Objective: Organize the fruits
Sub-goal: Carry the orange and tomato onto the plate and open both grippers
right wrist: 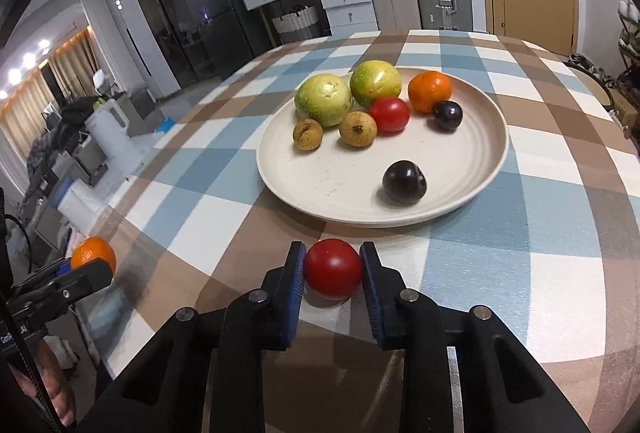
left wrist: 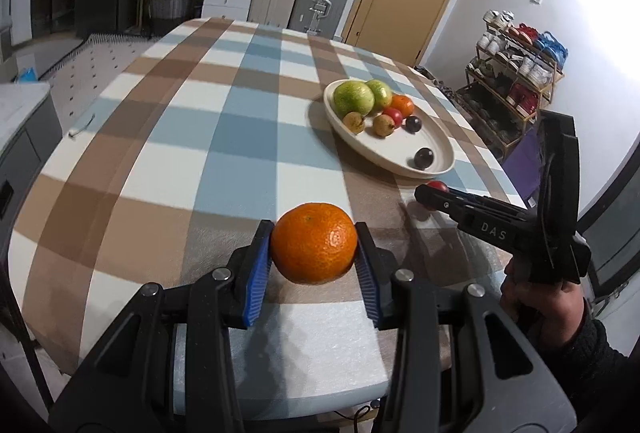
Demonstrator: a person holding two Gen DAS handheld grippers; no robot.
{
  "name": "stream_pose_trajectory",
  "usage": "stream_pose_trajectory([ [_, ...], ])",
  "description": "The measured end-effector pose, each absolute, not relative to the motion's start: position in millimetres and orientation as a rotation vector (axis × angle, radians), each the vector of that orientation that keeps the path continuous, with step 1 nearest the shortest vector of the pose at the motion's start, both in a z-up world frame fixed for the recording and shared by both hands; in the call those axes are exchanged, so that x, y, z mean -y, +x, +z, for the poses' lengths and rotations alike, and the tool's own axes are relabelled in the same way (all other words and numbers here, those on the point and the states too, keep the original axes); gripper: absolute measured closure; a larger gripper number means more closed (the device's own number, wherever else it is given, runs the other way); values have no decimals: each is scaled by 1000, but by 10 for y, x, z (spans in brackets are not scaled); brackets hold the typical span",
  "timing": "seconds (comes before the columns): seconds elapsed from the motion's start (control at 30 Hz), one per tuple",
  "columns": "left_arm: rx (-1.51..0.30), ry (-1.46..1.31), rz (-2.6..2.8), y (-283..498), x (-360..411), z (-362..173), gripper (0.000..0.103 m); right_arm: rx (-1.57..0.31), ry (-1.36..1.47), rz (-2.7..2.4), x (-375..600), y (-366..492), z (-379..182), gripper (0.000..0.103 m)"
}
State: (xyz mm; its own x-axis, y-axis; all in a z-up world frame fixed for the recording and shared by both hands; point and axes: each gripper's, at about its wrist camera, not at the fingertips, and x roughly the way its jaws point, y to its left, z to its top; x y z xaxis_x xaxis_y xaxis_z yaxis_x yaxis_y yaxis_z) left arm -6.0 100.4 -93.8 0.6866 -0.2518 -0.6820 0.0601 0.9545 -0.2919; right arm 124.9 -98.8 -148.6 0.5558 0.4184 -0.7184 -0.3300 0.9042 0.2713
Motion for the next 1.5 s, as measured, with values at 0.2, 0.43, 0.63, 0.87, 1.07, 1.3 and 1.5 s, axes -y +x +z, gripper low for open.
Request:
stream_pose_trajectory([
  [0.2, -799, -231, -202, 35, -804, -837, 67, -861, 161, 469, 1138, 1211, -1415, 75],
  [0.43, -805, -140, -157, 218, -505, -762, 67, -820, 197, 507, 1296, 1176, -1235, 75],
  [0.63, -812, -120, -152, 447, -331, -716, 67, -799, 195, 526, 1357, 1185, -1118, 75],
  [0.87, -804, -112, -159, 728, -192, -639, 67, -779, 224, 548, 1439, 1276, -1035, 75],
  [1.07, -825, -132, -186, 1036, -95, -656, 67, -771, 222, 556, 1463, 1404, -990, 75],
  [1.3, -854, -122, -211, 1418, 48, -747, 67, -766, 223, 551, 1503, 1603, -968, 75],
  [1.5, -879, -117, -224, 1639, 125, -867, 67, -769, 210, 564, 1474, 1804, -1026, 75],
])
